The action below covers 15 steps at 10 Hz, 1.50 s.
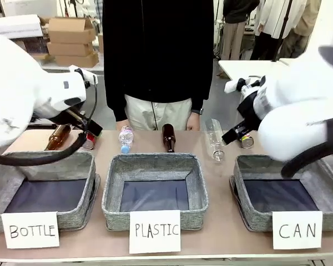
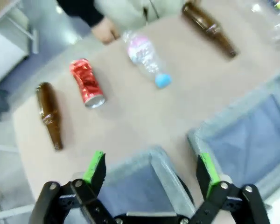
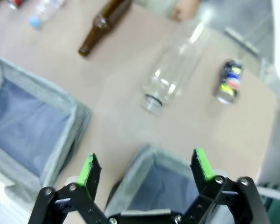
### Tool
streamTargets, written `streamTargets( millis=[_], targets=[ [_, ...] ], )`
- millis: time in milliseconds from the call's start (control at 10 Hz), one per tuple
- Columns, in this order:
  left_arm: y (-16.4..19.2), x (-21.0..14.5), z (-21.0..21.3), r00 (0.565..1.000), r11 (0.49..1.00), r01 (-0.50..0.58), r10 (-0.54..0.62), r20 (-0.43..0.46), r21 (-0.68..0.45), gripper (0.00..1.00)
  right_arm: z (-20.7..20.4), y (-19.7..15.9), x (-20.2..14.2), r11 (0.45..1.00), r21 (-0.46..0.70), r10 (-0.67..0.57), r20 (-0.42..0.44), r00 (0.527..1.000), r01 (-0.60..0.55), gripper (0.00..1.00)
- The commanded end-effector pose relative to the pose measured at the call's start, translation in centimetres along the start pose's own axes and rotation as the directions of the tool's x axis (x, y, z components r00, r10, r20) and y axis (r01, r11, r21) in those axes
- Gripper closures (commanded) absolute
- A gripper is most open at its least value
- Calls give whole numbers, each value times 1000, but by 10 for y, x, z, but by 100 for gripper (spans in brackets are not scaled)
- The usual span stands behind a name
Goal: Sort the can waste into the basket.
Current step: Pick up the can waste from the table and place it in the right Fabric basket.
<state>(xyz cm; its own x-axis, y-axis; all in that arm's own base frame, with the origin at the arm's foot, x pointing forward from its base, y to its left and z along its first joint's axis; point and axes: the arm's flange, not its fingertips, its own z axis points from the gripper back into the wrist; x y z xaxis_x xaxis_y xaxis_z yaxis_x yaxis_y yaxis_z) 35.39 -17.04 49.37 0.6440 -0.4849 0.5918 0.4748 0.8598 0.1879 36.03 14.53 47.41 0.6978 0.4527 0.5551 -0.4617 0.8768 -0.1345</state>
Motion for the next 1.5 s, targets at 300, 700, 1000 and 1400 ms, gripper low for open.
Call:
streamTargets(
  millis=[300,700,1000,1400],
  targets=[
    [-57,-19,76,991,997,27,-35,-126,-66,0,77,9,-22,998,6,-63,-98,993,64,0],
    [-37,-47,114,983,854,-182,174,-61,-487,0,115,-18,-47,631,641,-305,-312,900,437,0],
    [31,-89,123,807,407,-462,561,-183,-788,0,102,-78,-81,27,884,-501,-392,772,466,0],
    [76,-173,124,609,166,-558,748,-265,-813,0,90,-127,-142,-203,929,-769,-346,537,308,0]
  ],
)
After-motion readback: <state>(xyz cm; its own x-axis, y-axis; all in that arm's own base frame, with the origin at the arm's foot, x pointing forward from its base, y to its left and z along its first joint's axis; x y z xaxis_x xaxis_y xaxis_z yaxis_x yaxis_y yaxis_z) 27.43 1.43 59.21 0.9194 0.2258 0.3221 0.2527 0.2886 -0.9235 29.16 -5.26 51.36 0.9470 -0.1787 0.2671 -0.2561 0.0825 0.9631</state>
